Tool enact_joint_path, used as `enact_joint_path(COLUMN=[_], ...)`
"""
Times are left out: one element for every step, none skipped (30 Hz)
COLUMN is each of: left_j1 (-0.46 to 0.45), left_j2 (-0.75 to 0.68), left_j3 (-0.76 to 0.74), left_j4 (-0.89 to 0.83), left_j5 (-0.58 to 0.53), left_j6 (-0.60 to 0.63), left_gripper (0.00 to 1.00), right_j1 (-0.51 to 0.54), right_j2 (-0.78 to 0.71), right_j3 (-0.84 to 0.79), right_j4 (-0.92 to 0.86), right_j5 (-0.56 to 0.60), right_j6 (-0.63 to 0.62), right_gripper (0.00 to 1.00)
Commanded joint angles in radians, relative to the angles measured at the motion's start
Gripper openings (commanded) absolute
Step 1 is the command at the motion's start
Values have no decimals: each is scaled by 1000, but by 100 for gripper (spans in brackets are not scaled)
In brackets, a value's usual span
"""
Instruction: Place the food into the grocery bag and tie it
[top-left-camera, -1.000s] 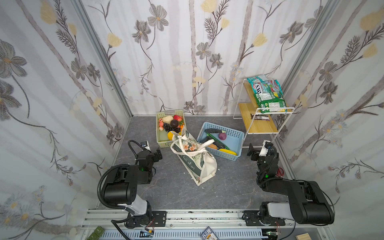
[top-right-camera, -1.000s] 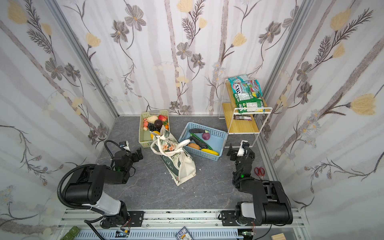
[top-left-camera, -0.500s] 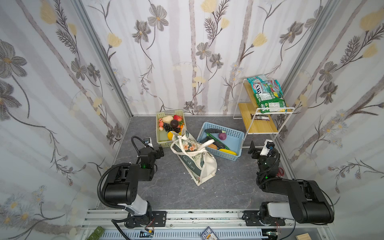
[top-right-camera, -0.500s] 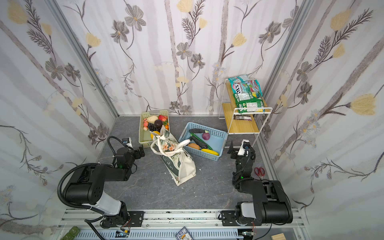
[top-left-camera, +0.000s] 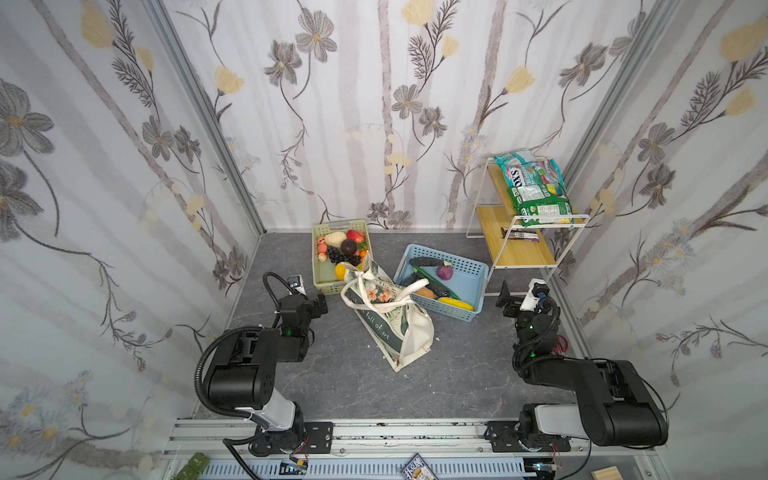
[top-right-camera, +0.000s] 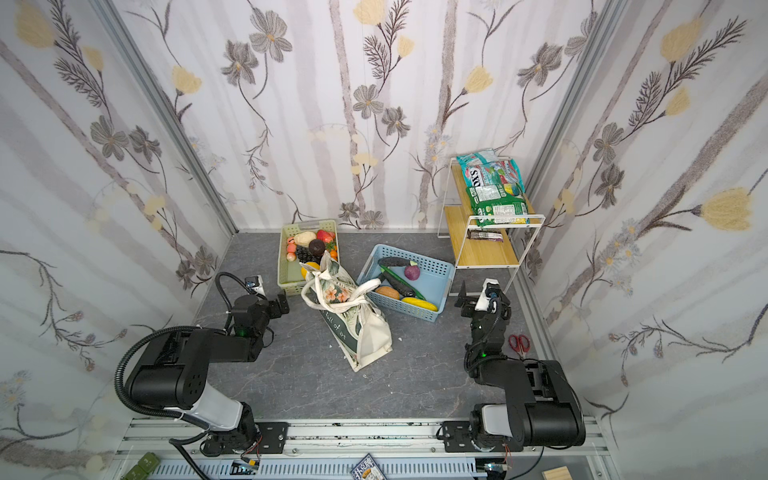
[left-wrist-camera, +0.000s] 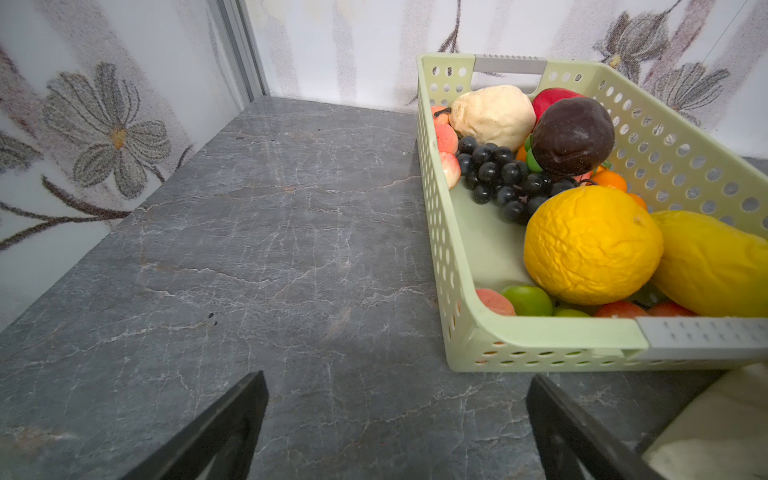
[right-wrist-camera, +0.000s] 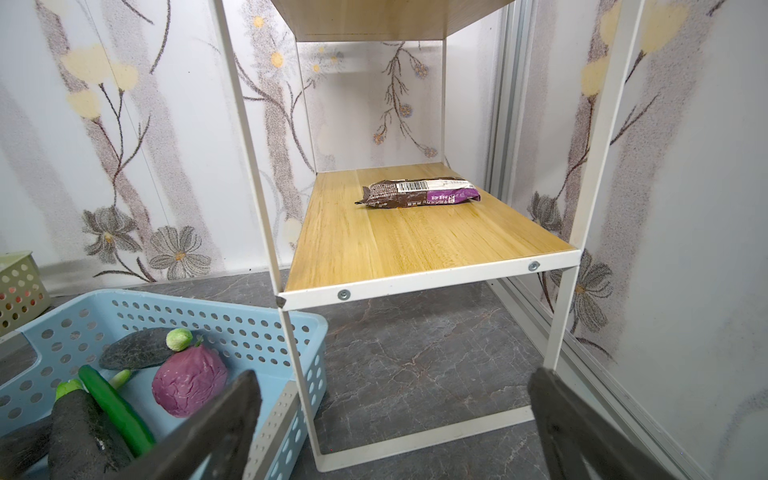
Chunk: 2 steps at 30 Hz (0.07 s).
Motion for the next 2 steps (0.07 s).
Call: enact_joint_path(left_j1=[0, 0], left_j2=[2, 2], left_j3=[6, 6], left_j4=[15, 16], left_j5=[-14, -13], left_j6=[6, 7], left_gripper=[100, 100], right_j1=[2, 2], right_j2=[1, 1], right_j3=[4, 2], right_j4=[34, 36], right_j5=[11, 12], right_j6=[-17, -19], right_gripper=[100, 100])
